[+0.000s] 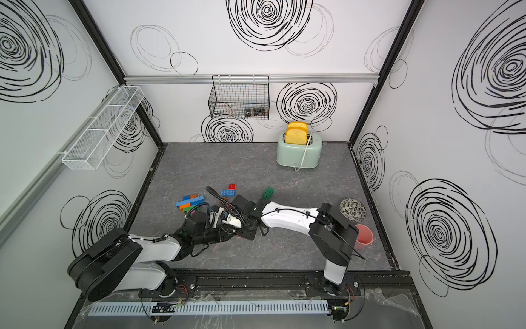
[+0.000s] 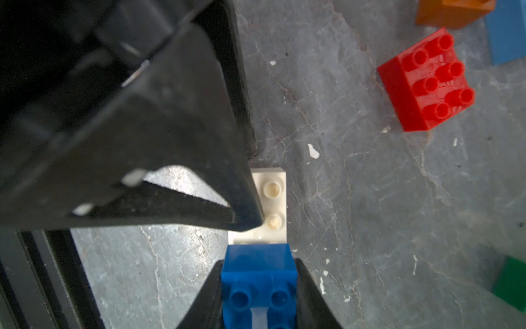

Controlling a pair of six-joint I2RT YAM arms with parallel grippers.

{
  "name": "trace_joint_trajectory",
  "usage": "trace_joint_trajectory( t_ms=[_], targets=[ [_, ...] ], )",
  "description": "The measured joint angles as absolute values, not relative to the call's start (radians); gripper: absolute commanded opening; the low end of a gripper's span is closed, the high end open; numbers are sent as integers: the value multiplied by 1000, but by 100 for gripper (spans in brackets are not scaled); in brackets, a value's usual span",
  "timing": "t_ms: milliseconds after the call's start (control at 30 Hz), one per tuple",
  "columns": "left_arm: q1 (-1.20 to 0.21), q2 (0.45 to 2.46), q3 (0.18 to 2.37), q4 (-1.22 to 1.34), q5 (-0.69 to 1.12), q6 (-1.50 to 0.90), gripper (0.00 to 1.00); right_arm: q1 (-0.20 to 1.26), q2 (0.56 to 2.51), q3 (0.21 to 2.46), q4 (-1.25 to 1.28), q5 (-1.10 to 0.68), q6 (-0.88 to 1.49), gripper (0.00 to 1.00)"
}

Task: Assemble a heart with lego
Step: Assemble the lego brick with the lego brick.

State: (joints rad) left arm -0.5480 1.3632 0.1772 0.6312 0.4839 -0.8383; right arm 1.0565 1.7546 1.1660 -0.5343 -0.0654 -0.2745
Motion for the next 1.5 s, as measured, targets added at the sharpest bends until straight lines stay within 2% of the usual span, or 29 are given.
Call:
trace_joint_trajectory(
  t_ms=[467, 900, 1500],
  targets=[
    [-548, 1388, 150, 715, 477, -855, 50, 1110, 1764, 1168, -513, 59, -271, 26],
    [-548, 1415, 118, 810, 471, -881, 50, 1035, 1866, 1303, -657, -99, -274, 25],
    [-548, 1395, 119, 779, 469, -884, 53, 1054, 1847, 1283, -628, -45, -267, 38]
  ],
)
